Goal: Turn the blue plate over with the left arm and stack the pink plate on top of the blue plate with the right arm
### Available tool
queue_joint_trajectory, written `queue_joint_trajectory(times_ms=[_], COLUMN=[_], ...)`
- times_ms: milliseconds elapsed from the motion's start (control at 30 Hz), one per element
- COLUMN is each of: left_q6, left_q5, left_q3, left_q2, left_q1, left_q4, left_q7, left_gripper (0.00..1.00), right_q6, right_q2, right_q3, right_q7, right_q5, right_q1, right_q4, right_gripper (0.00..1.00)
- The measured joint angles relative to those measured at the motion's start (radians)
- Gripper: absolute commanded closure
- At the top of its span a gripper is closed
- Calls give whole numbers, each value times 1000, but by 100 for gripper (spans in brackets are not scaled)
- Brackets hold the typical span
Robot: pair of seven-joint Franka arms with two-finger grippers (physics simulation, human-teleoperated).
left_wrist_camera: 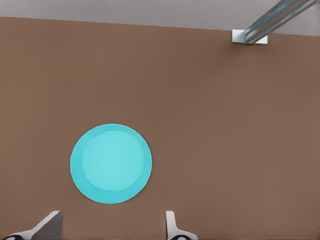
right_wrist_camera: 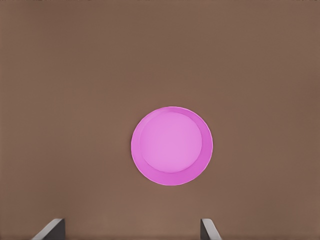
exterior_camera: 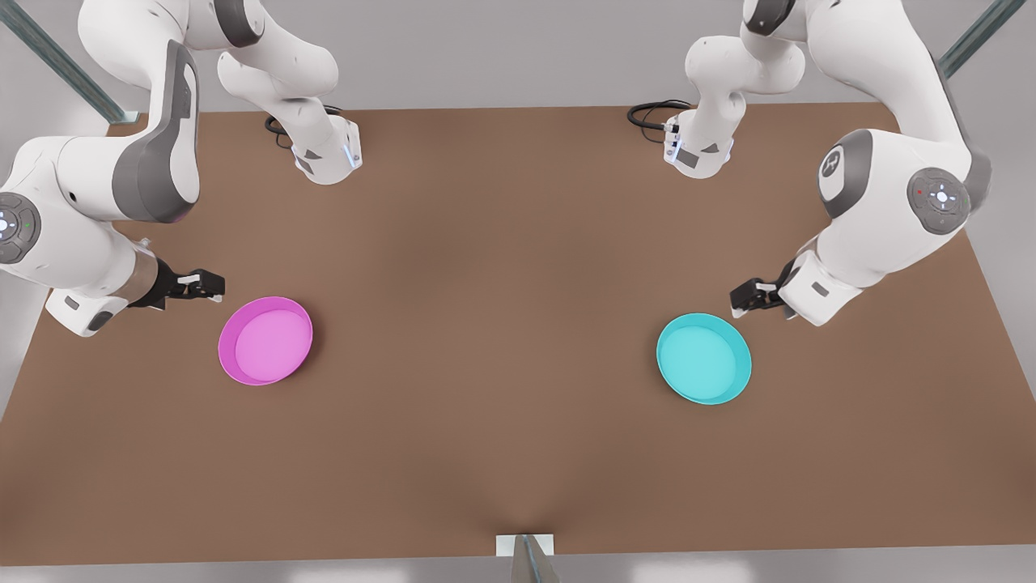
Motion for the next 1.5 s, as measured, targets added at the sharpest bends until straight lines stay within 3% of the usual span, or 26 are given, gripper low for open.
queue_joint_trajectory(times_ms=[67, 167, 333, 467, 567, 667, 700, 767, 1000, 1033, 1100, 1233, 1300, 1400, 1500], left_q6=[42, 62, 105, 108, 270, 299, 333, 535, 547, 547, 547, 562, 589, 595, 616], left_q5=[-15, -63, -118, -153, -165, -174, -186, -203, -236, -241, -247, -250, -250, -249, -238], left_q3=[0, -6, -51, -51, -53, -71, -73, -75, -187, -186, -186, -186, -186, -186, -184], left_q2=[53, 271, 396, 416, 453, 494, 502, 380, 361, 359, 359, 368, 377, 385, 397], left_q1=[9, 85, 211, 244, 302, 338, 341, 335, 453, 453, 452, 449, 446, 446, 446], left_q4=[-13, -34, -34, -38, -94, -114, -158, -420, -499, -501, -501, -501, -502, -501, -499], left_q7=[-1, -12, 251, 290, 425, 453, 458, 460, 460, 460, 461, 462, 462, 463, 468], left_gripper=[0, 0, 0, 0, 0, 0, 0, 0, 0, 4, 31, 50, 54, 78, 79], right_q6=[0, 0, 0, 0, 0, 0, 0, 0, 0, 0, 0, 0, 0, 0, 0], right_q2=[0, 0, 0, 0, 0, 0, 0, 0, 2, 1, 2, 2, 2, 2, 2], right_q3=[0, 0, 0, 1, 1, 1, 2, 2, 2, 2, 2, 2, 2, 2, 2], right_q7=[0, 0, 0, 1, 1, 1, 0, 1, 0, 1, 1, 1, 2, 1, 0], right_q5=[0, 0, 0, 0, 0, 0, 0, 0, 0, 0, 0, 0, 0, 0, 0], right_q1=[-1, 1, 1, 1, 1, 1, 1, 1, 1, 1, 1, 1, 1, 1, 1], right_q4=[0, 0, 0, 0, 0, 0, 0, 0, 0, 0, 0, -1, -1, 0, 0], right_gripper=[0, 0, 0, 0, 0, 0, 0, 0, 0, 0, 0, 0, 0, 0, 0])
